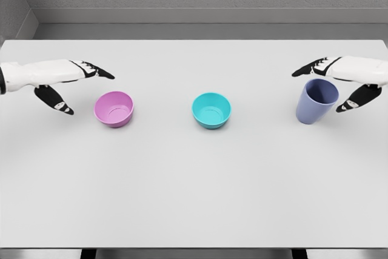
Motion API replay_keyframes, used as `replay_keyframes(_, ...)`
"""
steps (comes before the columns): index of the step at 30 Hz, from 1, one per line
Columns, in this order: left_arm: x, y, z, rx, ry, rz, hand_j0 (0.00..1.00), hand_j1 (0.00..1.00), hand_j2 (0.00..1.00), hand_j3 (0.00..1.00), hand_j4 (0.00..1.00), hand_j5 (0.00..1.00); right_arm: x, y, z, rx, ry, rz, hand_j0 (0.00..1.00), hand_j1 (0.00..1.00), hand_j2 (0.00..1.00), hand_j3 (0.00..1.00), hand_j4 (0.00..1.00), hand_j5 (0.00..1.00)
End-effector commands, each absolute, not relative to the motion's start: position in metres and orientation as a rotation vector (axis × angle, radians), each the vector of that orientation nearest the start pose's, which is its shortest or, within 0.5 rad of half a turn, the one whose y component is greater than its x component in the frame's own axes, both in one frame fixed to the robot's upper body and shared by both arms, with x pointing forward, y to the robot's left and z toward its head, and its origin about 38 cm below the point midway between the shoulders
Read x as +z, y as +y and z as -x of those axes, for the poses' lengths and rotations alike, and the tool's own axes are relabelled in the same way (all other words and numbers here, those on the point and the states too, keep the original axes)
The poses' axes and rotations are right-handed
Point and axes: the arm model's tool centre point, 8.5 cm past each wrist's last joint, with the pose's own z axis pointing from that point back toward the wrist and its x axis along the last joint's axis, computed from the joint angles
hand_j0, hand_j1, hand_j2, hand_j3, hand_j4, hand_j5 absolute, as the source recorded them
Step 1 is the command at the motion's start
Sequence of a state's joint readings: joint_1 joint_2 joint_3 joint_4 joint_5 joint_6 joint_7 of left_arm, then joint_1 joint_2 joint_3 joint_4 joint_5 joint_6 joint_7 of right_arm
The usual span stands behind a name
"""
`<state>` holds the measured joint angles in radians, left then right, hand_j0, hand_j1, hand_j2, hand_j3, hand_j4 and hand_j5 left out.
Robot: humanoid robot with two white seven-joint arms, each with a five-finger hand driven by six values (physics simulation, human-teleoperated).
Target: Stacking bowl and cup with both arms
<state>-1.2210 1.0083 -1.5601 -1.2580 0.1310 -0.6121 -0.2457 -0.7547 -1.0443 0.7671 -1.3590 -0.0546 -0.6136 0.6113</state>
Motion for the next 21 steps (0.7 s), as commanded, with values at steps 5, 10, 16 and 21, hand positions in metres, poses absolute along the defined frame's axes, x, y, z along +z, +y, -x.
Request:
replay_keyframes(5, 0.214, 0.338, -0.453, -1.903, -1.348, -0.16, 1.0, 1.0, 1.0, 1.0, 1.0, 1.0, 0.25, -0.38, -0.426, 1.871, -1.366, 0.198, 1.0, 1.0, 1.0, 1.0, 1.0, 1.0)
replay_keyframes(10, 0.212, 0.336, -0.453, -1.901, -1.348, -0.155, 1.0, 1.0, 1.0, 1.0, 1.0, 1.0, 0.244, -0.384, -0.426, 1.857, -1.35, 0.191, 1.0, 1.0, 1.0, 1.0, 1.0, 1.0)
replay_keyframes(16, 0.208, 0.33, -0.458, -1.908, -1.345, -0.15, 1.0, 1.0, 1.0, 1.0, 1.0, 1.0, 0.24, -0.392, -0.431, 1.82, -1.344, 0.196, 1.0, 1.0, 1.0, 1.0, 1.0, 1.0)
replay_keyframes(21, 0.199, 0.328, -0.46, -1.901, -1.333, -0.138, 1.0, 1.0, 1.0, 1.0, 1.0, 1.0, 0.235, -0.388, -0.434, 1.81, -1.35, 0.183, 1.0, 1.0, 1.0, 1.0, 1.0, 1.0)
